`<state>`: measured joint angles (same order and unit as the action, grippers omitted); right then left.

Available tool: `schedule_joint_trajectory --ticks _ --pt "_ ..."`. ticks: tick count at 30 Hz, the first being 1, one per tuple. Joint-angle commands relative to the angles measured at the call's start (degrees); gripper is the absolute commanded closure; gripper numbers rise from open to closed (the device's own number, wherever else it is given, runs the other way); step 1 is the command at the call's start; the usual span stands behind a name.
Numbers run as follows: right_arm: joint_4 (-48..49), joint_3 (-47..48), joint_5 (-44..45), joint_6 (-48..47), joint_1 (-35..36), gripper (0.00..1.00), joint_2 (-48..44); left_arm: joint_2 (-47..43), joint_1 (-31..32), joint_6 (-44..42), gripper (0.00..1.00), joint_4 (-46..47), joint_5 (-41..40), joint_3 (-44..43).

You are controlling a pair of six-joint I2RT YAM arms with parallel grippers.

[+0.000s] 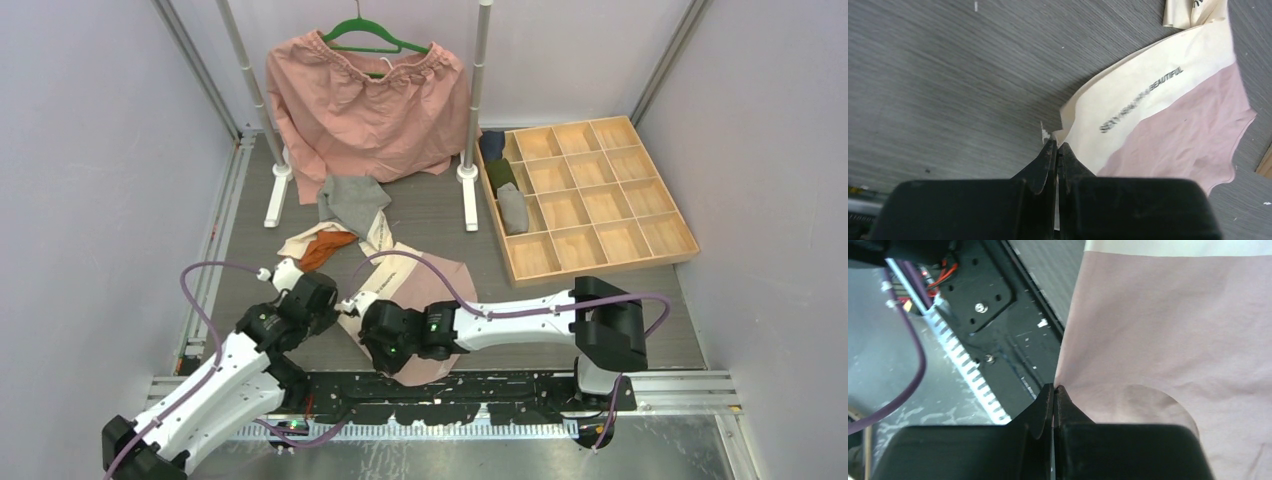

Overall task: Roll the underwear
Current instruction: Fold the underwear at the center of the board.

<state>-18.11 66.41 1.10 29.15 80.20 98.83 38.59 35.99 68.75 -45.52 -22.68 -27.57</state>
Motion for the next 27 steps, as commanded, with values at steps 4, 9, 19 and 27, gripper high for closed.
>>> schedule_joint_trajectory --ticks 4,9,19,27 --pt "0.2 2.6 -8.6 2.0 1.1 0.99 -3.9 -5.4 -0.1 5.9 0.99 -15.6 -6.4 -6.0" --pt "1.0 2.0 -9.2 3.1 1.4 0.99 -5.5 -6.7 -0.1 4.6 0.99 -19.9 -8.3 -10.0" --pt "-8.0 3.2 1.0 1.5 -1.6 0.99 -10.6 6.3 -0.1 -2.0 0.99 -8.3 -7.6 -15.9" --pt "-13.2 2.1 -2.5 -2.1 -11.9 0.99 -16.4 18.9 -0.1 -6.2 0.99 0.6 -9.3 -23.4"
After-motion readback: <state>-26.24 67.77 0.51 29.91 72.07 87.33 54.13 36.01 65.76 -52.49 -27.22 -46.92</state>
